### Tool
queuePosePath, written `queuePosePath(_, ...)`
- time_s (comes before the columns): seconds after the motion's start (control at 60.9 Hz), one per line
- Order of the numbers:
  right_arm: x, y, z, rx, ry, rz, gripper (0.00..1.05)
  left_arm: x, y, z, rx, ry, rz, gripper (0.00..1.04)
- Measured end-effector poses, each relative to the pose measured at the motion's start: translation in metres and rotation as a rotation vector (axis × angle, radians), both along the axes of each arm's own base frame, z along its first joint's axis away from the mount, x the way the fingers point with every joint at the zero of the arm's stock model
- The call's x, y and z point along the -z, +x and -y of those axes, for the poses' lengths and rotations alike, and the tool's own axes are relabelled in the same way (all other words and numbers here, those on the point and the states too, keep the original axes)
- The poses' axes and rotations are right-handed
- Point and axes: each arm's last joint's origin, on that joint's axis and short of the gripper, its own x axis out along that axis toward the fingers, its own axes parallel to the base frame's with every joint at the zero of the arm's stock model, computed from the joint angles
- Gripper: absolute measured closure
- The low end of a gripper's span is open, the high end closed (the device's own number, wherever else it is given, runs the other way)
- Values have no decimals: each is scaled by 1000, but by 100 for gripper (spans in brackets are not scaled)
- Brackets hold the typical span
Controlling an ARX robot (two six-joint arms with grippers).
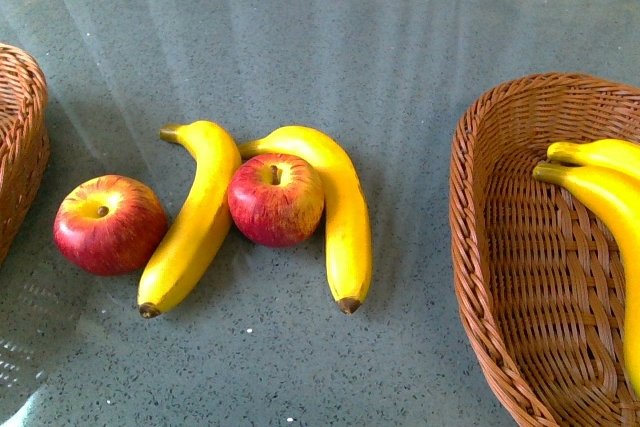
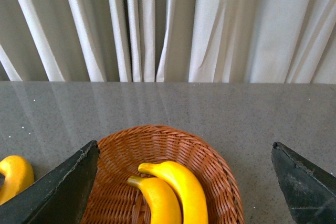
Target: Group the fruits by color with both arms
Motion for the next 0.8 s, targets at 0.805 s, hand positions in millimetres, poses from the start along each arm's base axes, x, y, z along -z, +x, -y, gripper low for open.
queuePosePath(0.805,0,0,0,0,0,0,9,48,81,97,-121,-172,-245,9)
